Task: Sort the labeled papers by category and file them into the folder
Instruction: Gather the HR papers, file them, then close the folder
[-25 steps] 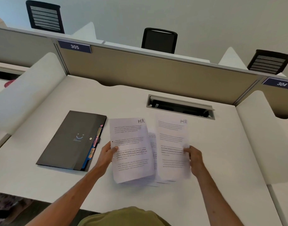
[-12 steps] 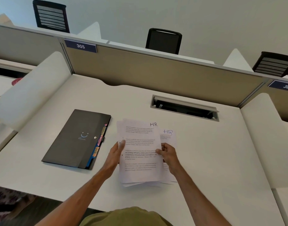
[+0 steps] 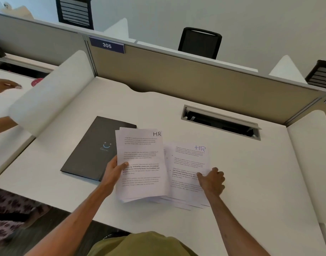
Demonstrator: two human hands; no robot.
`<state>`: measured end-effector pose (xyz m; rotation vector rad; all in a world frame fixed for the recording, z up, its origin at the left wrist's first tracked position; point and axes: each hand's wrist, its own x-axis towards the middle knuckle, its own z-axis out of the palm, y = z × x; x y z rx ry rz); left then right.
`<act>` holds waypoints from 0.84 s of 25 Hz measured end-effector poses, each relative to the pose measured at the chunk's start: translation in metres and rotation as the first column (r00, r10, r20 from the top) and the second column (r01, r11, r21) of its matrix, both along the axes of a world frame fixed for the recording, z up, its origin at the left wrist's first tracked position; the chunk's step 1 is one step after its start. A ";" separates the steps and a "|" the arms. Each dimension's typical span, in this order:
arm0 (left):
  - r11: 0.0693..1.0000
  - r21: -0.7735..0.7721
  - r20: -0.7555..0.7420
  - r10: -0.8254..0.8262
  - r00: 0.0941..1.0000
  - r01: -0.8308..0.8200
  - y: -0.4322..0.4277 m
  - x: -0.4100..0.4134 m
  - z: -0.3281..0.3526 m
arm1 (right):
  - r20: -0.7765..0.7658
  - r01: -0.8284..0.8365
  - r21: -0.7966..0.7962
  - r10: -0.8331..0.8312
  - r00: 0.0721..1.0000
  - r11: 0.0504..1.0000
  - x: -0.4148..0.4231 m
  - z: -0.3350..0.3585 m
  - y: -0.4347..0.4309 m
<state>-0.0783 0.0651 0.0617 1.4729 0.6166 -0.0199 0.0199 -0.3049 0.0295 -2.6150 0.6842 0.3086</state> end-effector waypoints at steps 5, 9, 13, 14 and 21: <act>1.000 -0.014 0.013 -0.001 1.000 0.001 0.019 -0.008 -0.003 | -0.039 -0.041 -0.074 0.038 0.999 0.996 -0.001 -0.006 0.004; 1.000 -0.022 0.011 -0.001 1.000 0.002 0.021 -0.004 -0.005 | -0.042 -0.029 -0.062 0.026 0.999 0.998 0.002 -0.006 0.008; 1.000 -0.017 -0.007 -0.006 1.000 0.006 0.025 0.004 -0.004 | -0.018 0.022 0.017 -0.021 1.000 1.000 0.001 -0.005 0.006; 1.000 -0.013 -0.011 -0.010 1.000 0.010 0.026 0.006 -0.003 | -0.016 0.048 0.052 -0.047 0.999 0.997 0.001 -0.005 0.004; 0.998 -0.009 -0.034 -0.064 0.997 0.064 0.044 0.018 -0.006 | 0.118 0.142 0.178 -0.164 0.979 0.974 -0.002 -0.005 -0.002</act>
